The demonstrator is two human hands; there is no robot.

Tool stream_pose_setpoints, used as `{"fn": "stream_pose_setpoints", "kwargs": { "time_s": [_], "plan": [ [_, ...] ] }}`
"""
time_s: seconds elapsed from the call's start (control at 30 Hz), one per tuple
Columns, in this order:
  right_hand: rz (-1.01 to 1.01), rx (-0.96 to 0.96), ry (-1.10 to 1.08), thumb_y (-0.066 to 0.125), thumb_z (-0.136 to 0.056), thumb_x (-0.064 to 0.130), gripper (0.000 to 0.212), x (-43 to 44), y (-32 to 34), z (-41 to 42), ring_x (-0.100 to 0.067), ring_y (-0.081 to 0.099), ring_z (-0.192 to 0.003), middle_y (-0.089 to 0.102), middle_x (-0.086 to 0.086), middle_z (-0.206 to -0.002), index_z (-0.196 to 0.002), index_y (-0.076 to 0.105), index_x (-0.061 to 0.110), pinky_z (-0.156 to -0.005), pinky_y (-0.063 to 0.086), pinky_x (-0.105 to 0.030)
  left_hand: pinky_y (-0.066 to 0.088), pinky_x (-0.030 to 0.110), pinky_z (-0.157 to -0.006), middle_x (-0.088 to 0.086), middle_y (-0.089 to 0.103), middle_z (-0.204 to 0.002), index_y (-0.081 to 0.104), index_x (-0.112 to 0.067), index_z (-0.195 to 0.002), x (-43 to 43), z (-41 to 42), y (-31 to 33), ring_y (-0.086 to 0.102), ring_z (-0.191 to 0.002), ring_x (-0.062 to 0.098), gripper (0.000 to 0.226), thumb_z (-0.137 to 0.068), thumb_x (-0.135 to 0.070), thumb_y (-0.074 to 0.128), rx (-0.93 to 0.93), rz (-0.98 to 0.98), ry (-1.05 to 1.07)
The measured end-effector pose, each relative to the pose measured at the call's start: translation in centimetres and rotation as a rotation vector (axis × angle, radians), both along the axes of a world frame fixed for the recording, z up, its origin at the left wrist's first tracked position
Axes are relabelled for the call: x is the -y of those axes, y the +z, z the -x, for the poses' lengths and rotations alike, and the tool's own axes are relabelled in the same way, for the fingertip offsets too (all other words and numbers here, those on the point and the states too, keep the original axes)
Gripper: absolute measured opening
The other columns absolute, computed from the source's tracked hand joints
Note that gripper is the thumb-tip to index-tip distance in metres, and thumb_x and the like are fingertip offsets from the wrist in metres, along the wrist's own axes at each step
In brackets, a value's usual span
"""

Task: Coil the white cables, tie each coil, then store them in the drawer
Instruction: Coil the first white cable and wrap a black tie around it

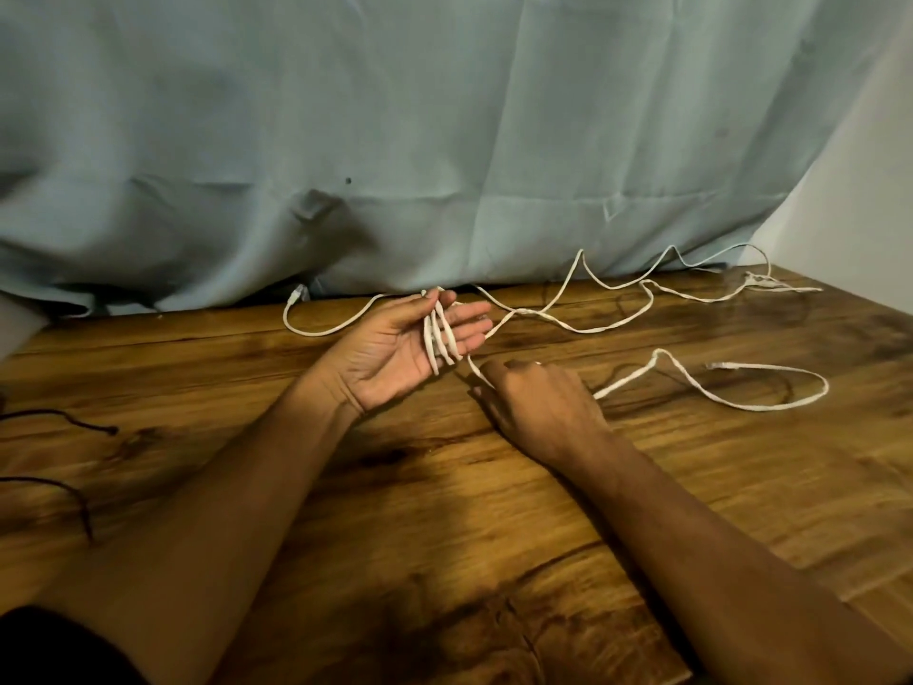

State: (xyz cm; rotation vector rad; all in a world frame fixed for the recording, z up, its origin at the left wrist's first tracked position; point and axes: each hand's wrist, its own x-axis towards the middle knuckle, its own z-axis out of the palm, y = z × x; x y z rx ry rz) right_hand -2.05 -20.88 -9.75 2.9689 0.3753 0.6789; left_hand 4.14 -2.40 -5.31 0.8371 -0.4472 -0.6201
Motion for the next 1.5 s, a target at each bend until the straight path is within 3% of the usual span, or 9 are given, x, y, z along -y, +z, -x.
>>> {"fn": "stream_pose_setpoints", "kwargs": {
  "time_s": [0.23, 0.37, 0.53, 0.7, 0.8, 0.9, 1.07, 1.23, 1.5],
  "plan": [
    [0.026, -0.023, 0.243, 0.042, -0.105, 0.043, 0.027, -0.6, 0.2, 0.5, -0.033, 0.066, -0.095, 0.070, -0.006, -0.107, -0.112, 0.056, 0.021, -0.068, 0.034, -0.037, 0.036, 0.049, -0.118, 0.026, 0.058, -0.142, 0.065, -0.011, -0.097, 0.1, -0.7, -0.3, 0.055, -0.135, 0.038, 0.025, -0.106, -0.017, 0.043, -0.007, -0.076, 0.168],
    [0.038, -0.005, 0.334, 0.044, -0.100, 0.041, 0.026, -0.8, -0.1, 0.6, -0.034, 0.068, -0.090, 0.071, -0.006, -0.100, -0.108, 0.057, 0.020, -0.069, 0.047, -0.040, 0.031, 0.046, -0.121, 0.024, 0.059, -0.142, 0.065, -0.014, -0.096, 0.3, -1.0, -0.6, 0.052, -0.138, 0.036, 0.027, -0.107, -0.018, 0.041, -0.015, -0.103, 0.239],
    [0.040, 0.097, 0.430, 0.054, -0.100, 0.038, 0.021, -1.2, 0.1, 1.0, -0.031, 0.068, -0.083, 0.071, -0.003, -0.096, -0.102, 0.062, 0.019, -0.065, 0.050, -0.038, 0.046, 0.030, -0.096, 0.019, 0.065, -0.123, 0.066, -0.008, -0.097, 1.5, -1.2, -2.1, 0.058, -0.121, 0.028, 0.021, -0.105, -0.008, 0.047, 0.178, -0.322, 0.373],
    [-0.055, 0.287, 0.417, 0.066, -0.099, 0.034, 0.020, -0.7, 1.3, 1.3, -0.023, 0.063, -0.084, 0.069, -0.004, -0.103, -0.110, 0.067, 0.017, -0.070, 0.047, -0.035, 0.046, 0.031, -0.069, 0.017, 0.063, -0.095, 0.064, 0.005, -0.113, 2.2, 0.0, -3.0, 0.057, -0.084, 0.027, 0.021, -0.102, -0.003, 0.047, 0.470, -0.661, 0.196],
    [-0.116, 0.363, 0.329, 0.066, -0.099, 0.037, 0.024, 0.5, 1.8, 1.4, -0.021, 0.062, -0.083, 0.067, -0.005, -0.102, -0.111, 0.067, 0.016, -0.069, 0.047, -0.032, 0.049, 0.041, -0.092, 0.021, 0.070, -0.106, 0.066, 0.010, -0.114, 2.1, 0.0, -2.4, 0.061, -0.099, 0.027, 0.025, -0.098, 0.001, 0.049, 0.508, -0.710, 0.184],
    [-0.170, 0.432, 0.255, 0.062, -0.100, 0.039, 0.027, 1.4, 1.9, 1.1, -0.021, 0.062, -0.079, 0.065, -0.006, -0.101, -0.111, 0.067, 0.015, -0.063, 0.044, -0.027, 0.049, 0.038, -0.097, 0.007, 0.076, -0.095, 0.072, -0.004, -0.098, 2.0, 0.0, -2.4, 0.067, -0.097, 0.020, 0.023, -0.098, 0.003, 0.050, 0.496, -0.696, 0.183],
    [-0.257, 0.502, 0.086, 0.051, -0.105, 0.040, 0.027, 1.8, 1.6, 0.5, -0.024, 0.057, -0.074, 0.057, -0.006, -0.097, -0.109, 0.065, 0.017, -0.057, 0.035, -0.027, 0.043, 0.035, -0.064, 0.006, 0.054, -0.051, 0.056, -0.005, -0.082, 2.2, 0.4, -2.3, 0.062, -0.055, 0.022, 0.026, -0.105, -0.006, 0.043, 0.450, -0.697, 0.070],
    [-0.432, 0.421, 0.022, 0.041, -0.109, 0.042, 0.029, 1.9, 1.1, 0.1, -0.016, 0.052, -0.079, 0.054, -0.001, -0.100, -0.110, 0.061, 0.021, -0.061, 0.035, -0.030, 0.027, 0.023, -0.049, -0.005, 0.031, -0.053, 0.047, -0.011, -0.081, 2.3, 1.4, -1.5, 0.029, -0.046, 0.008, 0.030, -0.105, -0.025, 0.039, 0.229, -0.487, -0.198],
    [-0.716, 0.012, 0.257, 0.036, -0.113, 0.039, 0.027, 2.3, 0.1, 0.5, -0.011, 0.061, -0.073, 0.064, 0.010, -0.079, -0.095, 0.055, 0.032, -0.068, 0.049, -0.045, 0.014, 0.027, -0.052, -0.012, 0.032, -0.045, 0.047, -0.018, -0.071, 1.4, 1.0, -2.0, 0.018, -0.040, 0.006, 0.034, -0.099, -0.038, 0.050, 0.074, -0.327, -0.356]
  ]
}}
